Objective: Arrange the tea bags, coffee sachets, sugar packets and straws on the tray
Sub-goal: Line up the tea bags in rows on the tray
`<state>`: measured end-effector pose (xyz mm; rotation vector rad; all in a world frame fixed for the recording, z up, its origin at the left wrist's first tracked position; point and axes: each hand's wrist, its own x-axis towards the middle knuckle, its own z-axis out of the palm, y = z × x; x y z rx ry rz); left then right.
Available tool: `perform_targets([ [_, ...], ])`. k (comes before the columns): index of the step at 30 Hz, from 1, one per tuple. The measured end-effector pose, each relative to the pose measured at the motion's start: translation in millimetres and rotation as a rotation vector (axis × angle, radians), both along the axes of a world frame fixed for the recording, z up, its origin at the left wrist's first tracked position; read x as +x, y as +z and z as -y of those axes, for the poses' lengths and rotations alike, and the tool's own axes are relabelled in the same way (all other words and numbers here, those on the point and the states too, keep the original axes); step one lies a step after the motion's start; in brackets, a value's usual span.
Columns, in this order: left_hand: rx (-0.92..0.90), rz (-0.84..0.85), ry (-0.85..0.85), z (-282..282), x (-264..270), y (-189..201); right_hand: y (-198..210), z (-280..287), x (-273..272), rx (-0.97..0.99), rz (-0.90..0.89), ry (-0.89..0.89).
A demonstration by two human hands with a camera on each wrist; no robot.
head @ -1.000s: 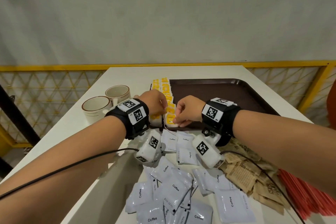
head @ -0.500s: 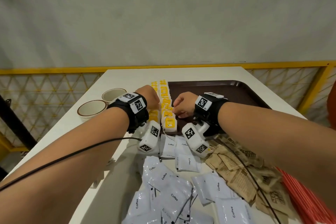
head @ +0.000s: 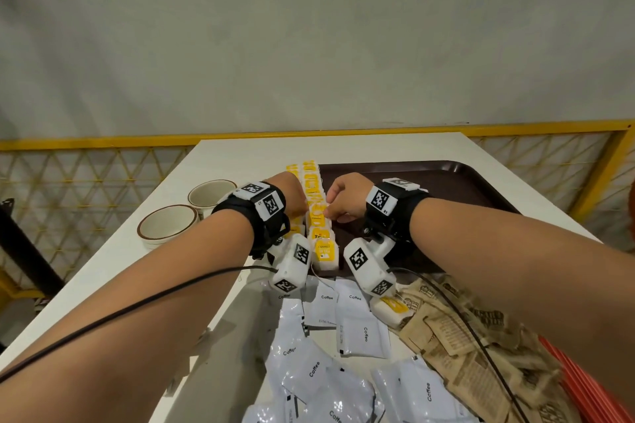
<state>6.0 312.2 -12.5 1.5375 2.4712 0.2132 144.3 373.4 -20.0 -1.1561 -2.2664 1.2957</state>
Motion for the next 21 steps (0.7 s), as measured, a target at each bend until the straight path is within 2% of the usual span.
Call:
perform_targets([
  [6, -0.008, 0.002, 0.017, -4, -2, 0, -4, -7, -1, -0.075, -0.077, -0.021],
  [11, 0.043, 0.048, 0.020, -5, -6, -3, 4, -1, 5, -0.088, 0.069, 0.091],
  [14, 0.126, 0.096, 0.032, -2, -9, -1, 3, 8, 8, -0.120, 0.067, 0.159],
  [21, 0.156, 0.109, -0.020, 14, -5, 3, 0, 9, 5, -0.137, 0.043, 0.101],
])
